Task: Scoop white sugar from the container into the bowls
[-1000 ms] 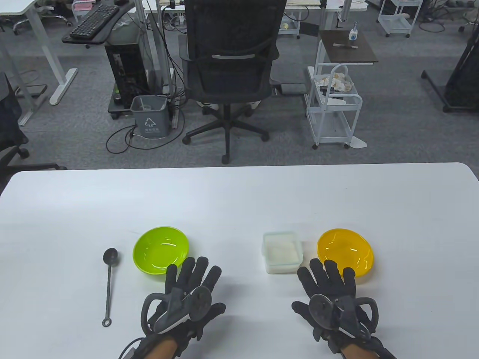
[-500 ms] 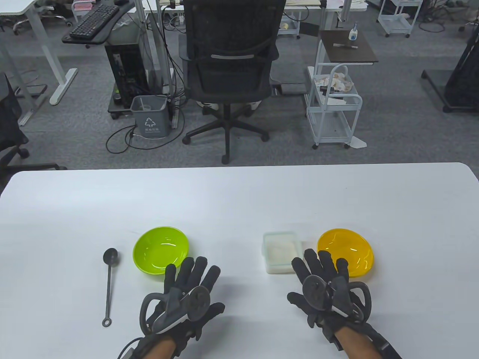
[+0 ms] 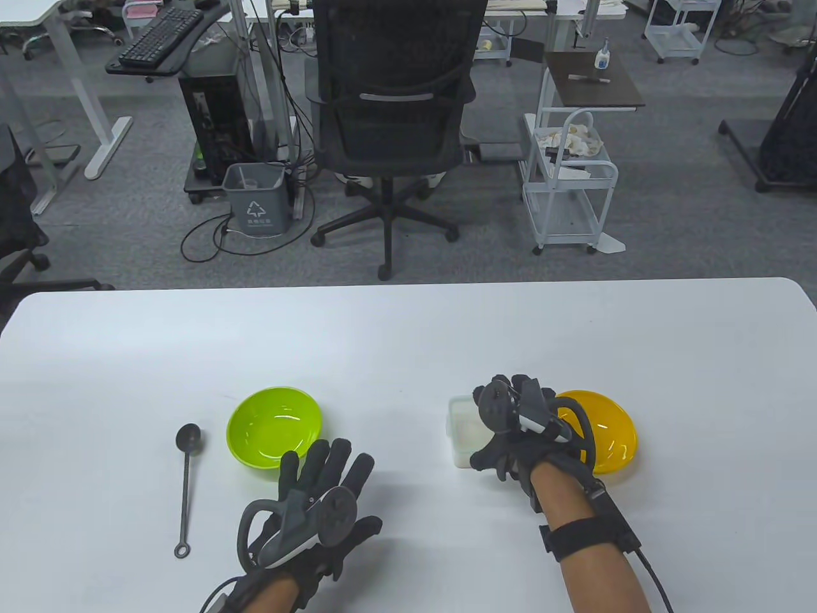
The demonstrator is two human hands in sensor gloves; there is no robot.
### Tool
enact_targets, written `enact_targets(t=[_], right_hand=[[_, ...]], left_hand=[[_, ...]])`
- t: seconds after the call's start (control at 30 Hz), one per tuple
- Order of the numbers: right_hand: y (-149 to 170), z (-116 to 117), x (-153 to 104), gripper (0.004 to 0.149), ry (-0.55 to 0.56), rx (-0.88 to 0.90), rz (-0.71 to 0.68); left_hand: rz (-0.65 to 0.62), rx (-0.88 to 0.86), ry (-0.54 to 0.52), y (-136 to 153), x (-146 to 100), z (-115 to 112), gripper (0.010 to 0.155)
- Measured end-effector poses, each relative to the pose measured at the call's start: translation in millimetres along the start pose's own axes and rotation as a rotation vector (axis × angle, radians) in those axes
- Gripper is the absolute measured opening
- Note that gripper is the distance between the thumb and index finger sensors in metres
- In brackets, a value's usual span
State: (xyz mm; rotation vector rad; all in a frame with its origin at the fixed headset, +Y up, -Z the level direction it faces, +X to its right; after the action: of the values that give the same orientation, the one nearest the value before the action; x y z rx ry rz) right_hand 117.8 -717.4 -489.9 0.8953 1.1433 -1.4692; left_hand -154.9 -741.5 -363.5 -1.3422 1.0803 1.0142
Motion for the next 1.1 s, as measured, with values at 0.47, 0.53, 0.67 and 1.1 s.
enact_targets(t=[0.47,0.53,0.67,1.1], right_hand=[[0,26,30,0.110,-0.097,0.011,-0.034],[0,27,31,0.112,-0.085,0.020,-0.039],[0,28,32,0.111,-0.054,0.040,-0.050],[-18,24,-1,0.111,0.067,0.047,-0.117]], left_hand=[[0.001,-0.004,0.001,1,0,0,0.089],[0.001,-0.005,0.000,1,0,0,0.089],[0.002,-0.003,-0.001,1,0,1,0.088],[0.009,-0.002,-0.004,4,-1,1,0.088]])
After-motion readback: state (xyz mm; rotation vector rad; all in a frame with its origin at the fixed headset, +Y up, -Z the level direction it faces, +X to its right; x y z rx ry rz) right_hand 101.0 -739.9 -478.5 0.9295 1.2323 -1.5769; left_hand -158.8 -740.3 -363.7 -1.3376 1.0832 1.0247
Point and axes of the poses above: the tracker on the back of each hand, its own y axis roughly to the little-finger side, its own x axis roughly from the wrist to the fingertips, z = x × y, the point moved 5 cm from there along x, roughly from the wrist to the fingertips
